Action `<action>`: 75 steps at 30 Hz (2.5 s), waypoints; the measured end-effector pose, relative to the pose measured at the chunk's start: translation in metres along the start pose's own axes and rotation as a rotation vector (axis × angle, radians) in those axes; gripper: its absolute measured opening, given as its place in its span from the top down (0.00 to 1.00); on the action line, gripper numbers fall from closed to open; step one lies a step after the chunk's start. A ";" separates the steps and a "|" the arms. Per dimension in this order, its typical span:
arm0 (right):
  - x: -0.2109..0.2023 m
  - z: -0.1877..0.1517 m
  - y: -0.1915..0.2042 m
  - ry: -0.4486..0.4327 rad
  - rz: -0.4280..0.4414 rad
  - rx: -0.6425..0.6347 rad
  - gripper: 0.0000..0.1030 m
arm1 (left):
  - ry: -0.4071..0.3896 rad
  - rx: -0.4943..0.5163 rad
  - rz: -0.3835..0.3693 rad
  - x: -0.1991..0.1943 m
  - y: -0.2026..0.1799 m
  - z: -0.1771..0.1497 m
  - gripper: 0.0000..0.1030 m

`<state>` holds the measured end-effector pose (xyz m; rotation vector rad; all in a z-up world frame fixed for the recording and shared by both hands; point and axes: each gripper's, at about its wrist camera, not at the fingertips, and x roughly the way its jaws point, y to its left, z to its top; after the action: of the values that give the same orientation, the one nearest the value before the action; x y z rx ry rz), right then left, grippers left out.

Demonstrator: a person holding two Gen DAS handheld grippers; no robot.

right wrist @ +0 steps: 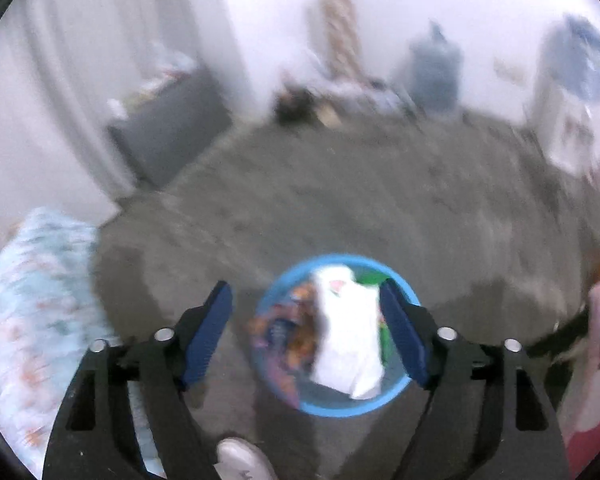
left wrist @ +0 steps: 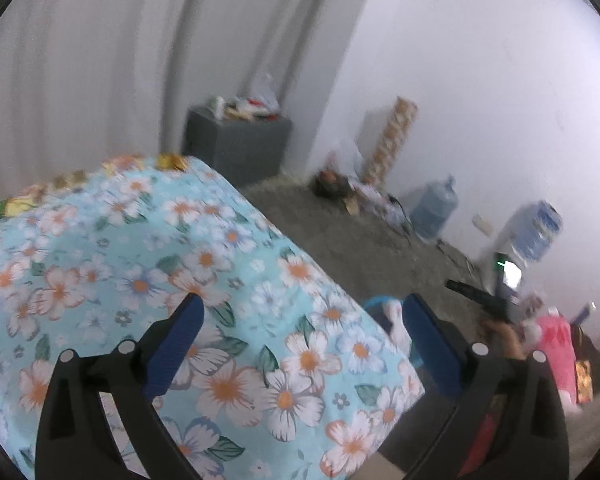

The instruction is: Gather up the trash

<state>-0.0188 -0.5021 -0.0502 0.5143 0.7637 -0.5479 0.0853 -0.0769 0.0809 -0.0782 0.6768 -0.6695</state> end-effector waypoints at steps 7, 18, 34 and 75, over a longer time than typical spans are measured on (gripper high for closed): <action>-0.129 -0.021 0.099 -0.215 0.180 -0.249 0.08 | -0.093 -0.078 0.244 -0.032 -0.004 -0.006 0.05; -0.200 -0.088 0.167 -0.287 0.270 -0.375 0.08 | -0.123 -0.100 0.511 -0.068 -0.009 -0.047 0.05; -0.166 -0.177 0.200 0.118 0.067 -0.534 0.08 | 0.240 -0.155 0.604 -0.026 0.002 -0.106 0.05; -0.165 -0.160 0.149 0.116 -0.036 -0.434 0.08 | 0.288 0.067 0.500 0.003 -0.059 -0.102 0.05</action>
<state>-0.1043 -0.2491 0.0102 0.1302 0.9734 -0.3715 -0.0069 -0.1101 0.0155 0.2481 0.9081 -0.2202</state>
